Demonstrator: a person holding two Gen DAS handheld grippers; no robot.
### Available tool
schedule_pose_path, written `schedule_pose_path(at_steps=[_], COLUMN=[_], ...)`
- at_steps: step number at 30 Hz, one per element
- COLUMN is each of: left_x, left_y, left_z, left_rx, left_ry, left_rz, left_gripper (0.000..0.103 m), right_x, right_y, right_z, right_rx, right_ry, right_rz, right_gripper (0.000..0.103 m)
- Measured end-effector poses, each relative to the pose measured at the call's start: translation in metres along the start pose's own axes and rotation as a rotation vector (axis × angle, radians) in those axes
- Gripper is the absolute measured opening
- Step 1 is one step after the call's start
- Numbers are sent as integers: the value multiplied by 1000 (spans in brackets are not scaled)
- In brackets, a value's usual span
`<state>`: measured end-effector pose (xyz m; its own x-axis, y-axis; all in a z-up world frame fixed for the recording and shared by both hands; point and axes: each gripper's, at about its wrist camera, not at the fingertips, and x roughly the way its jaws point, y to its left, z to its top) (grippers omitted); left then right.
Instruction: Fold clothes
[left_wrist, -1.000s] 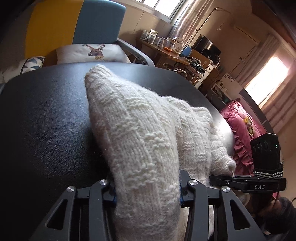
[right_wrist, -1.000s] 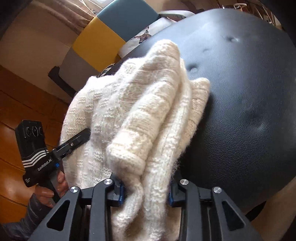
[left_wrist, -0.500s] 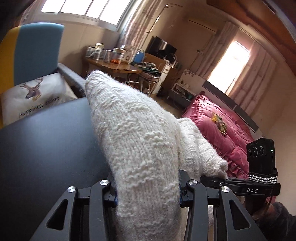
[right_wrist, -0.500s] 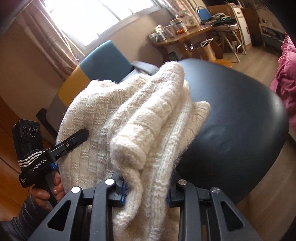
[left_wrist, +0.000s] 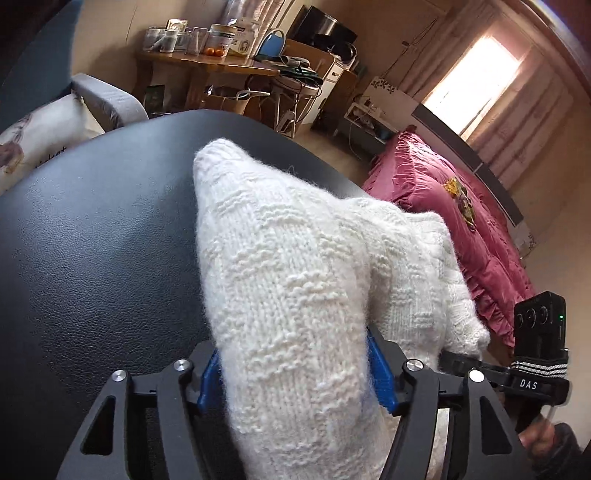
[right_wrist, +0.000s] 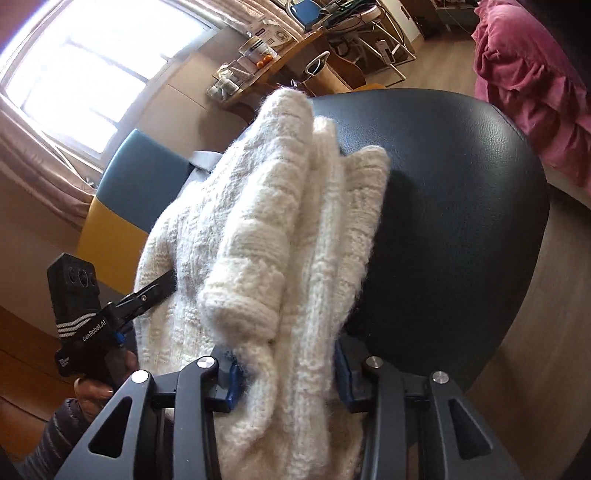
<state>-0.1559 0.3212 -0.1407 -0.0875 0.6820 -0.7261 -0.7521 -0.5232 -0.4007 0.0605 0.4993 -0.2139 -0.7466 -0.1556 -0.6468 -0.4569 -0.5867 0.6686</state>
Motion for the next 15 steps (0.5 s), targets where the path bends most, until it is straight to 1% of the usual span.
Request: schedule_pose_path(at_steps=[3, 4, 6, 8, 9, 11, 12, 13, 15], left_x=[-10, -15, -27, -44, -53, -67, -73, -77, -79], left_y=[-10, -11, -14, -17, -19, -24, -27, -32, -39], left_z=[6, 7, 9, 9, 8, 4, 1, -2, -9], left_rx=[12, 15, 22, 35, 41, 44, 46, 56, 80], left_ry=[-17, -36, -85, -152, -183, -215, -228, -235, -233], left_rz=[20, 35, 73, 106, 115, 105, 96, 90, 74], left_gripper=[67, 67, 66, 66, 66, 67, 67, 67, 67], right_x=[-6, -10, -25, -42, -50, -65, -70, -69, -59], right_y=[-6, -7, -1, 17, 33, 64, 78, 91, 114], right_z=[5, 6, 9, 9, 6, 1, -2, 2, 2], right_rx=[44, 56, 17, -112, -204, -390, -480, -546, -643], right_ry=[28, 36, 17, -32, -68, -139, -164, -179, -173], right_rz=[28, 27, -9, -91, -127, -196, -218, -221, -222], right_gripper=[46, 46, 46, 46, 46, 46, 46, 45, 43])
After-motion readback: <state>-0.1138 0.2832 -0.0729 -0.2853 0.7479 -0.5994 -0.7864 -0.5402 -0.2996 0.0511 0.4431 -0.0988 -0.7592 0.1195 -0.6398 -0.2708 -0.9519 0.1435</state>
